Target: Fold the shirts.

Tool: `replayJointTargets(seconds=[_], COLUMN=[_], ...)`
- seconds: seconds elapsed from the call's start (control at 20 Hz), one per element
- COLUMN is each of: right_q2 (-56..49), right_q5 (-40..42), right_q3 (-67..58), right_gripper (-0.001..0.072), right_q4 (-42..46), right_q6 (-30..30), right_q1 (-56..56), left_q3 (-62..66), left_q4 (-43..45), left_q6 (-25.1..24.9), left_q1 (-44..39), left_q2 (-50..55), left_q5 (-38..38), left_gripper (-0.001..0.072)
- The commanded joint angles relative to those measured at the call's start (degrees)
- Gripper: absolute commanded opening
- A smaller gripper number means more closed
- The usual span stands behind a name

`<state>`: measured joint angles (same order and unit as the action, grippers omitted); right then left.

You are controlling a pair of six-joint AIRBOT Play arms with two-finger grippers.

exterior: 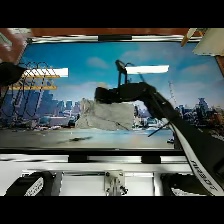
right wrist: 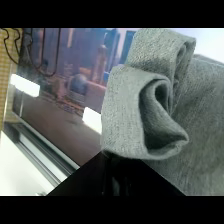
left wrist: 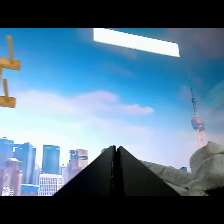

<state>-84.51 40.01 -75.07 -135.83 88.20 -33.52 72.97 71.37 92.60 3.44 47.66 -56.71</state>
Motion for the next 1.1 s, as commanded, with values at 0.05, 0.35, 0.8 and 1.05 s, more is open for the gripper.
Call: replayJointTargets(seconds=[0.05,0.35,0.8,1.05], right_q2=[-9.92,-13.90,-6.78,-11.85], right_q5=[-6.82,6.58,38.77,36.65], right_q3=[-5.86,-9.38,-7.45,-3.50], right_gripper=[0.0061,0.0530,0.0628,0.0671], right_q4=[-5.05,0.00,33.59,19.91], right_q6=[0.72,-2.05,-4.57,0.33], right_q1=[-6.71,-7.02,17.09,22.38], left_q3=[-0.09,-2.32,-2.84,-5.01], left_q4=[0.94,0.70,0.70,0.70], left_q6=[0.02,-0.09,-1.95,-1.90], left_q1=[5.44,5.44,5.44,5.46], left_q2=[-3.32,-3.21,-3.23,-2.99], left_q5=[-4.46,-4.48,-4.90,-4.87], left_gripper=[0.0029,0.0029,0.0029,0.0029])
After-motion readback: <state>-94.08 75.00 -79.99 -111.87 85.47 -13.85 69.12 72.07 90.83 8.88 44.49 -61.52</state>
